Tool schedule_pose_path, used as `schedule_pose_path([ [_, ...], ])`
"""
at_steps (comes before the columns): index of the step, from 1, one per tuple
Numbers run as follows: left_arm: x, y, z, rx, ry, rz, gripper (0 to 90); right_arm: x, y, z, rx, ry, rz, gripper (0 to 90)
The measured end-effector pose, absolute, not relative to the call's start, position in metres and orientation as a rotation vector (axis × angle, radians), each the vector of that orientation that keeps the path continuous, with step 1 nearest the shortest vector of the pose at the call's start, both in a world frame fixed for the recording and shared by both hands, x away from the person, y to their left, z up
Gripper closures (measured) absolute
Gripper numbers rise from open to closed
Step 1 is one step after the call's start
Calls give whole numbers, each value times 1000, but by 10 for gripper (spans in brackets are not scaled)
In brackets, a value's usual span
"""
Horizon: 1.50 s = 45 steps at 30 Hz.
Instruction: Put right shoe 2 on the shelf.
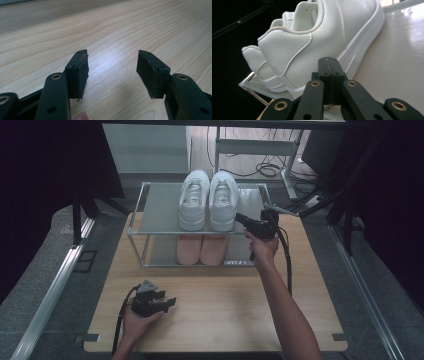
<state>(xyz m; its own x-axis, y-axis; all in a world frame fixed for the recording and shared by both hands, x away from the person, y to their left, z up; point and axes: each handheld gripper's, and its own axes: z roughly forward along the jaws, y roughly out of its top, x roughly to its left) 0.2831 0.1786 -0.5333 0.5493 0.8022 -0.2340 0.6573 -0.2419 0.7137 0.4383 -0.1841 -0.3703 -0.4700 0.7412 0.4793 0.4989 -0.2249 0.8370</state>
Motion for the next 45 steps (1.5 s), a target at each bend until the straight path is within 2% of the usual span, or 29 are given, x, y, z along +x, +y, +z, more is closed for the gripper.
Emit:
schedule_pose_path([
  [6, 282, 180, -532, 1974, 1179, 233, 433, 438, -173, -372, 1476, 1837, 1788, 898],
  [16, 281, 182, -531, 1972, 1182, 239, 432, 435, -176, -375, 1442, 1844, 1769, 892],
  [27, 281, 183, -532, 1974, 1183, 243, 431, 421, -185, -370, 1352, 1838, 1756, 762],
  [45, 279, 181, -531, 1974, 1189, 246, 427, 387, -226, -381, 1306, 1788, 1806, 683],
])
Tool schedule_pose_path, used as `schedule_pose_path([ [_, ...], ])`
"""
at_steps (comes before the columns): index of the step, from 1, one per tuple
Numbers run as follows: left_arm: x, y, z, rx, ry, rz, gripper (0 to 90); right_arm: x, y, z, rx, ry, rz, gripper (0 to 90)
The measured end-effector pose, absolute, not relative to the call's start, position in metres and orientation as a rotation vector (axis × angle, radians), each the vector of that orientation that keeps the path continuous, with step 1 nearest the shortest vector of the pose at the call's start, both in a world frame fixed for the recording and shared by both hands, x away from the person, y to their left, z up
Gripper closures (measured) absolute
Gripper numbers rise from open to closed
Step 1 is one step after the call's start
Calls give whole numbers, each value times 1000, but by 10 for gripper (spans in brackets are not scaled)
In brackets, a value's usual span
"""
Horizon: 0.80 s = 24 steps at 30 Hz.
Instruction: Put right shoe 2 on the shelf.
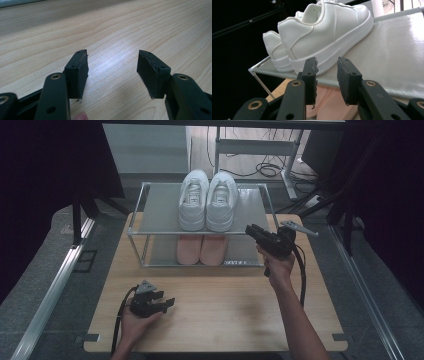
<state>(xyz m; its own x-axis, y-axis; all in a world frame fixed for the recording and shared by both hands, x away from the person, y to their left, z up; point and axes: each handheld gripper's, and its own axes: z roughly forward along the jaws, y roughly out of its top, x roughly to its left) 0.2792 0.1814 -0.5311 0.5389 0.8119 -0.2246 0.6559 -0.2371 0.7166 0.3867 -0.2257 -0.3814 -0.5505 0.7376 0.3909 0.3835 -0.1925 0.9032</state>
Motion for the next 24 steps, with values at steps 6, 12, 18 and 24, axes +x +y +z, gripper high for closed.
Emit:
schedule_pose_path([
  [6, 280, 181, -532, 1978, 1189, 246, 425, 370, -243, -395, 1297, 1771, 1786, 676],
  [12, 280, 181, -532, 1983, 1188, 247, 424, 354, -259, -411, 1302, 1767, 1781, 667],
  [18, 279, 180, -532, 1977, 1199, 244, 423, 338, -272, -430, 1313, 1773, 1762, 658],
  [24, 279, 181, -532, 1976, 1201, 247, 422, 327, -279, -449, 1330, 1793, 1744, 646],
])
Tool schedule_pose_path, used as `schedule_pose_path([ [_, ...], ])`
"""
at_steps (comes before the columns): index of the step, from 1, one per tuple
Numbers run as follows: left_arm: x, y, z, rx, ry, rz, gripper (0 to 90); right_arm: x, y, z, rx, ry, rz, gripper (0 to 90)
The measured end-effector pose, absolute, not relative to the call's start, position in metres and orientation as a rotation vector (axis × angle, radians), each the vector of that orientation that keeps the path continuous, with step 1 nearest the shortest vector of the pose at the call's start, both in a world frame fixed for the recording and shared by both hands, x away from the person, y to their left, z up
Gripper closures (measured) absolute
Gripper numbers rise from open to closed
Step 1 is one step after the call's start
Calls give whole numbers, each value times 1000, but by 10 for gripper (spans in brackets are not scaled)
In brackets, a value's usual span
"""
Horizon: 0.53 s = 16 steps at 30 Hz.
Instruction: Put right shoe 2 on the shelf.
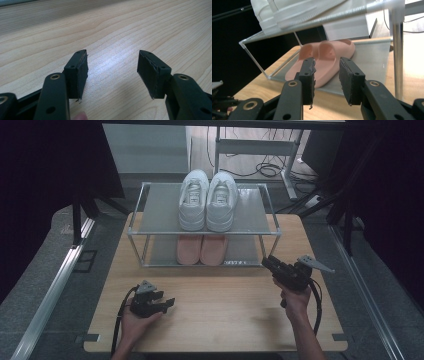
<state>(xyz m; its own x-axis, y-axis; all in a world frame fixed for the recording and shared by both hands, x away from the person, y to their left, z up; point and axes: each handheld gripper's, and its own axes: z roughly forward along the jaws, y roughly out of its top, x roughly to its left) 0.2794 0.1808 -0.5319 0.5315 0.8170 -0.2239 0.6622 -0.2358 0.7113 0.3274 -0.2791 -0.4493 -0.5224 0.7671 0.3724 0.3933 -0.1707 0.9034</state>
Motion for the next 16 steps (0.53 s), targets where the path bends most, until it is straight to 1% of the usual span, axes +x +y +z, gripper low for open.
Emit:
schedule_pose_path([
  [10, 279, 182, -532, 1975, 1205, 251, 421, 324, -280, -461, 1339, 1807, 1724, 621],
  [16, 280, 183, -532, 1973, 1209, 256, 417, 321, -284, -463, 1343, 1808, 1711, 574],
])
